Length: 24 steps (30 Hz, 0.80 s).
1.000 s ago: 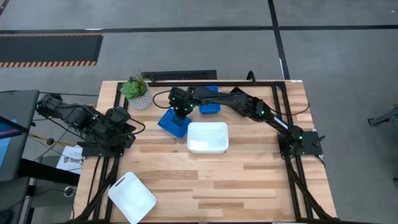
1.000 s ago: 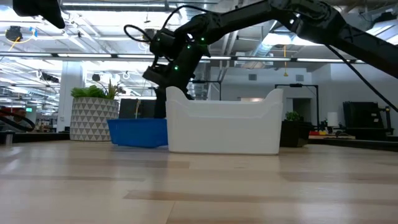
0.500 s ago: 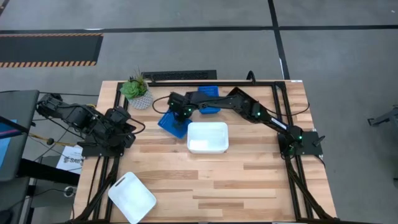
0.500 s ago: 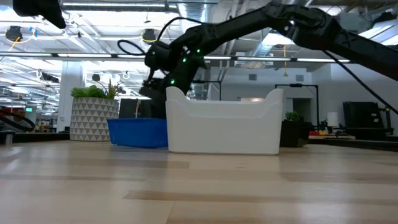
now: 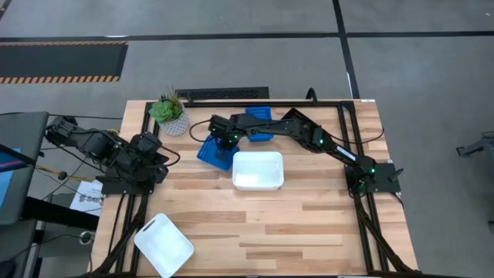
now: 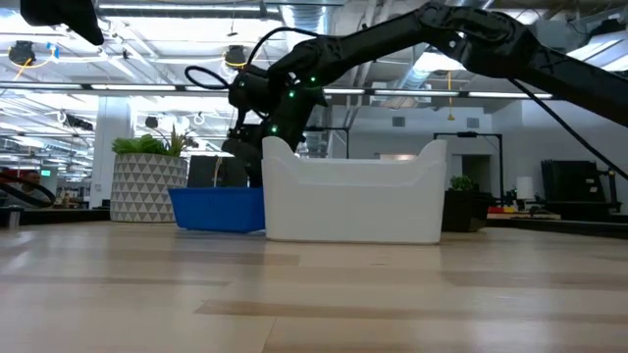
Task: Stack baskets by color
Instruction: Stack the blue bin on top of the stacked blue bins
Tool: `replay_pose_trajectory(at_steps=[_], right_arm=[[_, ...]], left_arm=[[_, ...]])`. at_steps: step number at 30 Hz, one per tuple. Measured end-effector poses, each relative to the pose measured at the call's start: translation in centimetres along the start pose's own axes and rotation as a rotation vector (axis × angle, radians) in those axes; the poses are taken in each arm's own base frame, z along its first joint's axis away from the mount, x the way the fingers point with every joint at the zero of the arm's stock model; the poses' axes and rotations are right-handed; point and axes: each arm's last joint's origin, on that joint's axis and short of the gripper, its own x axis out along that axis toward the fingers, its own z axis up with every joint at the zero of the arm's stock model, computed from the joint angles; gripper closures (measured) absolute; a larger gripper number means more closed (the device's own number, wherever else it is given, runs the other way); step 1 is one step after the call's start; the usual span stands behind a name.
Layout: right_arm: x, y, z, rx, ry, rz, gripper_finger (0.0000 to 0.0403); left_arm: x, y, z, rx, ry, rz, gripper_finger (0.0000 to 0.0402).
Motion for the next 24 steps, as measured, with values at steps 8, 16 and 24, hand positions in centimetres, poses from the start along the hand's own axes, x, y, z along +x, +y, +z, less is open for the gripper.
replay_pose_trajectory(at_steps=[8,16,24], right_arm=[[-3.4,-0.2,1.4,0.028,-0.079,0.025,0.0399],[-14.9,-5.9,1.9,0.194,-0.108,-0.005,0.0401],[-27.1,-10.2,-2.5,0.315,-0.029,-0.194,0.0401]], left_arm=[[0.0,0.0,0.0,0.002,0.000,0.000,0.0401],[0.0,0.0,0.0,0.006,0.001,0.000,0.0401],[0.0,0.1,0.0,0.011,-0.010,0.011,0.0401]])
